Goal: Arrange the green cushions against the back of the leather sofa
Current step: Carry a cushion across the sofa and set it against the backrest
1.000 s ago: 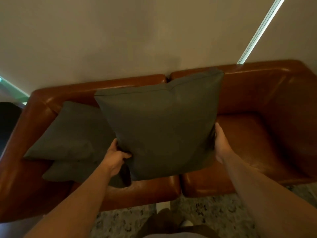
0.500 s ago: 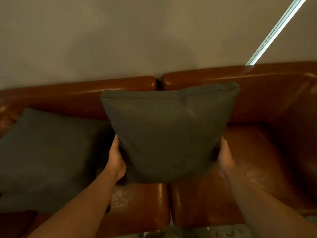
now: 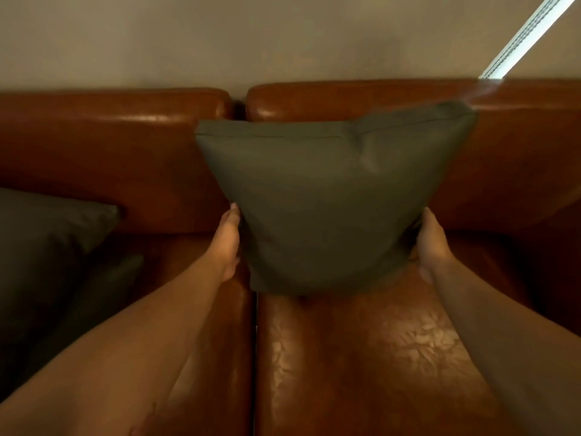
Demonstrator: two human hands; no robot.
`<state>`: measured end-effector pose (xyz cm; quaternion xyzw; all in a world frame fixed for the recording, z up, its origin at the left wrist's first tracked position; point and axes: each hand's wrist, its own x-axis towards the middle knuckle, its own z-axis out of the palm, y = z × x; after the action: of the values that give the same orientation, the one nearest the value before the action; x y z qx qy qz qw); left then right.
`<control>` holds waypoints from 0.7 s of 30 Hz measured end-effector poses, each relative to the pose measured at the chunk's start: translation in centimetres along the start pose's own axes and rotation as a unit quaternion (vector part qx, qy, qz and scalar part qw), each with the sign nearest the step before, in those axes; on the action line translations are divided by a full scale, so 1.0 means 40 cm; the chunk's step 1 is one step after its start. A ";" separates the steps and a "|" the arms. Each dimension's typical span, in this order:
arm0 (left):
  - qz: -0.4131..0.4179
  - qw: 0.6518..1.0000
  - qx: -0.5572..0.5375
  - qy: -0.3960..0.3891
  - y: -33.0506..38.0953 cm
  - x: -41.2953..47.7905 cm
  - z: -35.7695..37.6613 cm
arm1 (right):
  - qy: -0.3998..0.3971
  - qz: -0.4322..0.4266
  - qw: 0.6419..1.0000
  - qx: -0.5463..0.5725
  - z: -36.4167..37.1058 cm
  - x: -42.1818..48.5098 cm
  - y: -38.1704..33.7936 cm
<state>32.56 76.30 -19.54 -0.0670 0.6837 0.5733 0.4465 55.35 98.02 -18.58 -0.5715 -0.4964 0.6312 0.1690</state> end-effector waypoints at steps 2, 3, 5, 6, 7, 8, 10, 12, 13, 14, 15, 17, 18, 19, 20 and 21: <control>-0.012 1.000 0.003 0.003 -0.031 0.039 0.002 | -0.003 0.011 1.000 -0.005 0.004 0.016 0.008; -0.009 1.000 -0.004 0.004 -0.043 0.053 0.000 | -0.003 0.010 1.000 -0.006 0.005 0.022 0.011; -0.009 1.000 -0.010 0.016 -0.042 0.042 0.011 | 0.008 0.006 1.000 -0.005 0.005 0.023 0.009; -0.013 1.000 -0.017 0.018 -0.036 0.028 0.021 | 0.018 0.001 1.000 -0.002 0.002 0.019 0.006; -0.010 0.999 -0.027 0.016 -0.027 0.012 0.037 | 0.030 -0.010 0.999 0.000 -0.002 0.019 0.004; -0.011 0.999 -0.034 0.014 -0.023 0.005 0.048 | 0.050 -0.016 0.999 0.006 -0.007 0.019 0.003; -0.021 0.999 -0.037 -0.002 -0.022 0.001 0.068 | 0.111 -0.012 0.993 0.029 -0.022 0.026 0.008; -0.029 0.999 -0.025 -0.031 -0.020 0.004 0.089 | 0.143 -0.003 0.989 0.035 -0.040 0.042 0.025; -0.032 0.998 -0.021 -0.040 -0.019 0.007 0.099 | 0.144 0.003 0.989 0.031 -0.049 0.052 0.036; -0.035 0.998 -0.017 -0.042 -0.019 0.012 0.107 | 0.138 0.010 0.990 0.025 -0.057 0.063 0.047; -0.035 0.999 -0.013 -0.040 -0.019 0.017 0.113 | 0.129 0.020 0.991 0.019 -0.065 0.074 0.057; -0.034 0.999 -0.009 -0.036 -0.019 0.027 0.114 | 0.106 0.039 0.993 0.016 -0.074 0.087 0.062; -0.035 0.999 -0.009 -0.034 -0.020 0.030 0.111 | 0.096 0.043 0.994 0.016 -0.077 0.088 0.063; -0.034 0.999 -0.006 -0.031 -0.021 0.031 0.105 | 0.089 0.043 0.995 0.016 -0.079 0.086 0.062; -0.032 0.999 -0.001 -0.027 -0.022 0.029 0.103 | 0.083 0.040 0.996 0.017 -0.080 0.083 0.063; -0.030 0.999 0.005 -0.023 -0.024 0.028 0.099 | 0.081 0.038 0.996 0.021 -0.081 0.080 0.067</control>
<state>34.59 79.77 -20.80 -0.0723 0.6741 0.5574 0.4793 58.25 100.72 -22.05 -0.6357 -0.4459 0.5986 0.1969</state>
